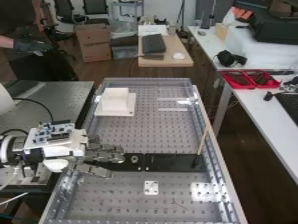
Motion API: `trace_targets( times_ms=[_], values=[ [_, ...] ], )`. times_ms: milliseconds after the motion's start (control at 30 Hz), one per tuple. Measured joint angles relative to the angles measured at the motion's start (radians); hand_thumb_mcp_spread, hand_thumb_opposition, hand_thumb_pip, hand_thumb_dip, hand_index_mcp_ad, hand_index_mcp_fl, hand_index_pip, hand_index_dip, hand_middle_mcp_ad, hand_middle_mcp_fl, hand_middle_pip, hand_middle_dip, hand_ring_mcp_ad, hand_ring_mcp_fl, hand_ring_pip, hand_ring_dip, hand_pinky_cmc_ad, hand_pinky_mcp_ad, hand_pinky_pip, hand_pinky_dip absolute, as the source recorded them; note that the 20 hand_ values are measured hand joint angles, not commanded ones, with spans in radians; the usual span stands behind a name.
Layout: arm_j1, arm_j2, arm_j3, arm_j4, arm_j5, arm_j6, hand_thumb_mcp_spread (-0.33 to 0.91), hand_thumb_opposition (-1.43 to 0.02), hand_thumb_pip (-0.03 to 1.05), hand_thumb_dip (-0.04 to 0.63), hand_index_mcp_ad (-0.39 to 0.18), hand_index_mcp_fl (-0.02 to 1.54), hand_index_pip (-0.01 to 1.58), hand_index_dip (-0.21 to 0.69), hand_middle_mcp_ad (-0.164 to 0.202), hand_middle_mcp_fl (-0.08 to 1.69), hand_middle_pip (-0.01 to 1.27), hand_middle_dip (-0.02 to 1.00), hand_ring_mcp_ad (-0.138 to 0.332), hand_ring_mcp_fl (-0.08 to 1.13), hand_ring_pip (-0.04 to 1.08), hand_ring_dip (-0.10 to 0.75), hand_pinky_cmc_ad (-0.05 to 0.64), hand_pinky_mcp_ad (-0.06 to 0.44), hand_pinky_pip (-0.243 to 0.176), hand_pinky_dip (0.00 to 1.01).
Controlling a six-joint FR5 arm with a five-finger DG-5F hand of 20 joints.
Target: Grab the smaller nut and place it in the white container
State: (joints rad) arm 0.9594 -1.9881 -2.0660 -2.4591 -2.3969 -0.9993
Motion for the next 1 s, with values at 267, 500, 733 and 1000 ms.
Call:
trace_targets(
  times_ms=[267, 500, 733, 1000],
  values=[
    [0.001, -0.008, 0.003, 0.0, -0.006, -0.011, 0.46, -0.83, 0.69, 0.236, -0.194, 0.01, 1.56, 0.141, 0.07, 0.05, 0.13, 0.22, 0.117, 0.0, 0.09, 0.115, 0.337, 0.272, -0.061, 0.3],
    [0.002, -0.019, 0.004, 0.01, -0.004, -0.012, 0.46, -0.83, 0.69, 0.236, -0.19, 0.02, 1.56, 0.141, 0.068, 0.05, 0.13, 0.22, 0.108, 0.0, 0.09, 0.115, 0.333, 0.271, -0.061, 0.29],
    [0.001, -0.028, 0.008, 0.013, -0.004, -0.015, 0.47, -0.83, 0.69, 0.236, -0.192, 0.02, 1.56, 0.138, 0.066, 0.05, 0.13, 0.22, 0.101, 0.0, 0.09, 0.115, 0.333, 0.269, -0.061, 0.29],
    [-0.004, -0.034, 0.017, 0.004, -0.012, -0.025, 0.47, -0.83, 0.68, 0.239, -0.188, 0.02, 1.56, 0.138, 0.066, 0.08, 0.13, 0.22, 0.101, 0.0, 0.09, 0.115, 0.332, 0.267, -0.044, 0.29]
  ],
)
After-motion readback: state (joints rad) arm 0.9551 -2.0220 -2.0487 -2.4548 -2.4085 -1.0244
